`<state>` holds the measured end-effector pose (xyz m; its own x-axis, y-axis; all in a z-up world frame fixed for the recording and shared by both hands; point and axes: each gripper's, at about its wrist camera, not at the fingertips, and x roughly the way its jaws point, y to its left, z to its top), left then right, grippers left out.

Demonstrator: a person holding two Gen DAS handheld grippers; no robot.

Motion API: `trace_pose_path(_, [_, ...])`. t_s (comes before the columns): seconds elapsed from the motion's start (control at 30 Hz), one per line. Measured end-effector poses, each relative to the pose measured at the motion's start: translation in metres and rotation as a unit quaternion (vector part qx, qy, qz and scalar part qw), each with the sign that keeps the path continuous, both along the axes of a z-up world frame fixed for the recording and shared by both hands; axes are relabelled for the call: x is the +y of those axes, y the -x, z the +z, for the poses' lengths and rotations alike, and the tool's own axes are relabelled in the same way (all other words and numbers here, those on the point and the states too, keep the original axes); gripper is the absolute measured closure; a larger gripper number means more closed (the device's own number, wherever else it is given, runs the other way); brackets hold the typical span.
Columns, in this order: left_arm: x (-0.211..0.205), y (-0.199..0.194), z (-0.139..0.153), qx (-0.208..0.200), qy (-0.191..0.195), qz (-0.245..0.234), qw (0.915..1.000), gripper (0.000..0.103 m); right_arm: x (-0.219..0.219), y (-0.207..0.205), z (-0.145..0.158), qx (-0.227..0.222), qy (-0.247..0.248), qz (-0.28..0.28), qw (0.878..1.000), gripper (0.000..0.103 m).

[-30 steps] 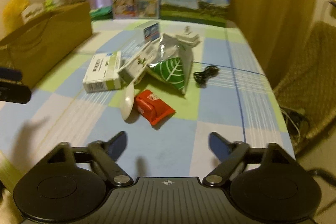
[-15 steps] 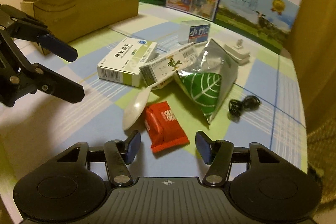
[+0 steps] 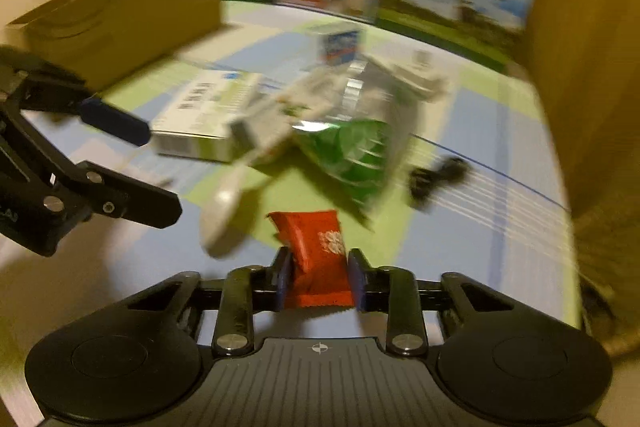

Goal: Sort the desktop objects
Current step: 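Close left gripper on the white plastic spoon while right gripper holds the red packet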

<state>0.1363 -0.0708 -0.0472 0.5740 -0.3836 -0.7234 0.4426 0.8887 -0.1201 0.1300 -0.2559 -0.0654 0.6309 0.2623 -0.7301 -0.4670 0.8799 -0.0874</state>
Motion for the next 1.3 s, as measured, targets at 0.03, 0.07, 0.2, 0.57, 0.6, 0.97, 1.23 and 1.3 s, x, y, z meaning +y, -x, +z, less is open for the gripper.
trace_pose_path(0.03, [-0.004,-0.001,-0.001,0.0,0.002,-0.002,1.0,0.028,-0.005,0.003,0.001,0.002,-0.003,-0.02,1.0,0.078])
trace_pose_path(0.07, [-0.008,-0.003,-0.002,0.001,0.003,-0.003,1.0,0.029,-0.011,0.005,0.003,0.003,-0.006,-0.037,0.999,0.078])
trace_pose_path(0.2, [-0.02,-0.011,-0.01,0.008,0.009,0.004,0.9999,0.04,-0.028,0.017,0.006,0.01,-0.022,-0.084,0.996,0.078])
trace_pose_path(0.57, [-0.028,-0.023,-0.022,0.031,-0.004,0.007,0.9995,0.071,-0.03,0.036,0.01,0.013,-0.051,-0.118,0.992,0.078])
trace_pose_path(0.6, [-0.025,-0.021,-0.022,0.037,0.002,0.007,0.9993,0.071,-0.03,0.039,0.01,0.017,-0.058,-0.119,0.991,0.078])
trace_pose_path(0.97, [0.031,0.026,-0.015,0.102,0.055,0.013,0.9932,0.078,-0.015,0.067,0.014,0.041,-0.105,-0.141,0.984,0.078])
trace_pose_path(1.23, [0.056,0.037,-0.014,0.069,0.02,0.043,0.9965,0.078,-0.01,0.074,0.014,0.037,-0.097,-0.157,0.982,0.078])
trace_pose_path(1.3, [0.057,0.036,-0.013,0.059,0.009,0.048,0.9971,0.077,-0.01,0.075,0.013,0.035,-0.097,-0.161,0.982,0.078])
